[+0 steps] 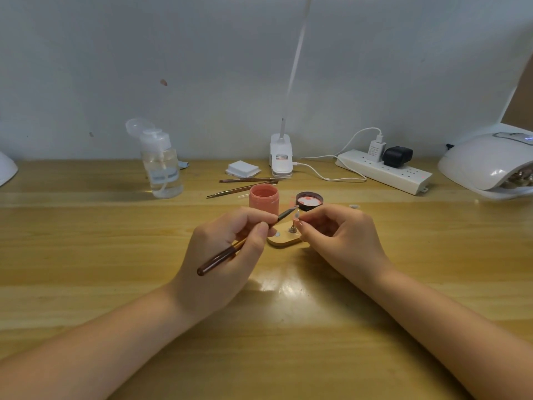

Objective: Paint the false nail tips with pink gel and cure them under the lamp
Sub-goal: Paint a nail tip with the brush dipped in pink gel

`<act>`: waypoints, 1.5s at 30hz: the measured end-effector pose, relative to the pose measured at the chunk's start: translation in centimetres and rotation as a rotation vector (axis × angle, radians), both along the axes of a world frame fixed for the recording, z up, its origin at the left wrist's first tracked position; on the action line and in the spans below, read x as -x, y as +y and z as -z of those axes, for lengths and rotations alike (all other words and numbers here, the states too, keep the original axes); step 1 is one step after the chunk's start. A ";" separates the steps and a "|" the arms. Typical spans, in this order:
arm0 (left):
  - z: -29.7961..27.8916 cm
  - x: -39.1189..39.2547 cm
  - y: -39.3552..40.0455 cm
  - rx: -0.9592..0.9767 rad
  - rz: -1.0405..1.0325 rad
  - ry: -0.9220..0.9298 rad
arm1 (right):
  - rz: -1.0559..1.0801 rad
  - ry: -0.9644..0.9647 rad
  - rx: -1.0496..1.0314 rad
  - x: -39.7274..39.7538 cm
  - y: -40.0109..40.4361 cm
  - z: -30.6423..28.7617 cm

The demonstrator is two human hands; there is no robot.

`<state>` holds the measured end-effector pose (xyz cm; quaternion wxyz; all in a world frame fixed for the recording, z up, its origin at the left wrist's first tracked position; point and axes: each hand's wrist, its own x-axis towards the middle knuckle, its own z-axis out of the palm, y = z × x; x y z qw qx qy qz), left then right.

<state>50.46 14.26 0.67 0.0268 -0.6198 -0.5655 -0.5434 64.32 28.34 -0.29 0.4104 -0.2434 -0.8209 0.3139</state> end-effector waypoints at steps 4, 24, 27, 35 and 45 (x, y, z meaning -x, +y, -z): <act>0.1 -0.1 -0.1 0.021 0.013 -0.012 | 0.010 0.002 -0.008 0.0 -0.1 0.0; 0.3 0.1 -0.2 0.056 0.038 -0.122 | -0.012 0.010 -0.015 -0.2 -0.2 -0.2; 0.2 0.1 -0.2 0.034 0.023 -0.131 | -0.011 0.010 -0.015 -0.1 -0.3 -0.2; 0.3 0.2 -0.2 0.038 0.034 -0.180 | -0.020 0.009 -0.014 -0.1 -0.2 -0.1; -1.6 0.8 0.5 0.027 -0.037 -0.247 | -0.022 0.023 0.011 0.0 -0.2 -0.1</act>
